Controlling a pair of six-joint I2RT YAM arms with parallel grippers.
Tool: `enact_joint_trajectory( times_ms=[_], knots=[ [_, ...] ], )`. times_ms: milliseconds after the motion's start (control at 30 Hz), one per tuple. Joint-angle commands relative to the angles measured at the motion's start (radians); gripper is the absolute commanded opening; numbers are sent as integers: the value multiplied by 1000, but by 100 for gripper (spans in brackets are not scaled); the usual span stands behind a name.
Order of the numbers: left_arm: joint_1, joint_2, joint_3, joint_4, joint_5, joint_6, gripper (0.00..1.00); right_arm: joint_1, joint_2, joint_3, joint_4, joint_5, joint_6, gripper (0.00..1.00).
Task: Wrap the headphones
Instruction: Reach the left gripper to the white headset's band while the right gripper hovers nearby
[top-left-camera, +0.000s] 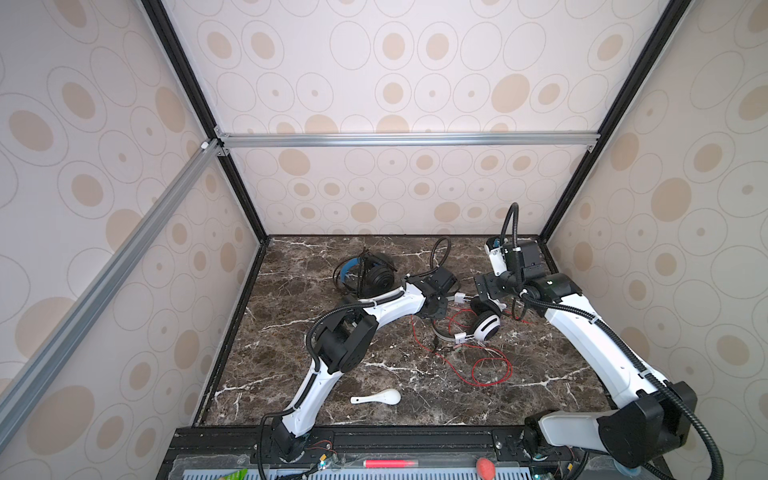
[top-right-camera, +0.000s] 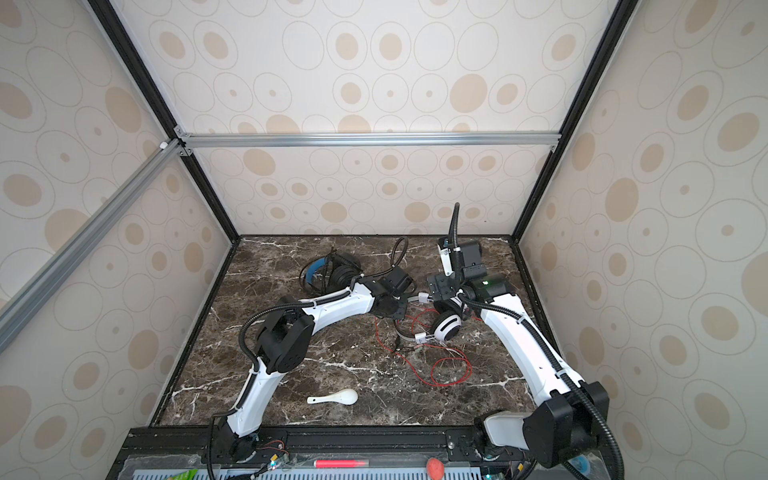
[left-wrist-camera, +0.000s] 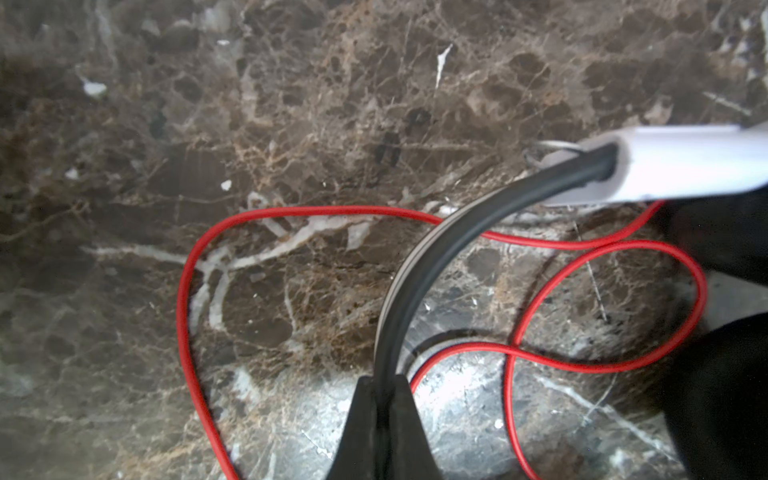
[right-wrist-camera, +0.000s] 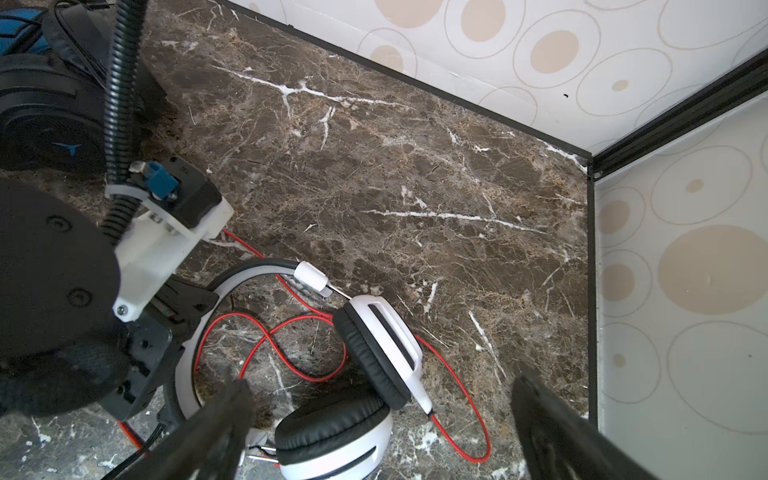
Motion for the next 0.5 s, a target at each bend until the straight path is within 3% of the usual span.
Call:
enact_joint_trajectory(
  times_ms=[0, 100, 200, 400, 467],
  knots=[
    [3, 33, 44, -47, -20, 9, 26, -2, -16, 16, -5, 2, -5, 100],
    [3, 33, 34, -47, -10, -18, 37, -2, -22, 9, -4, 4, -10, 100],
    [0, 47, 27, -47, -10, -42, 37, -2, -26, 0, -2, 4, -14, 100],
    [-2, 59, 40, -41, -21, -58, 18, -2, -35, -12, 6, 3, -18, 100],
    [-2, 55, 50, -49, -29, -57, 17, -2, -41, -17, 6, 0, -17, 100]
  ],
)
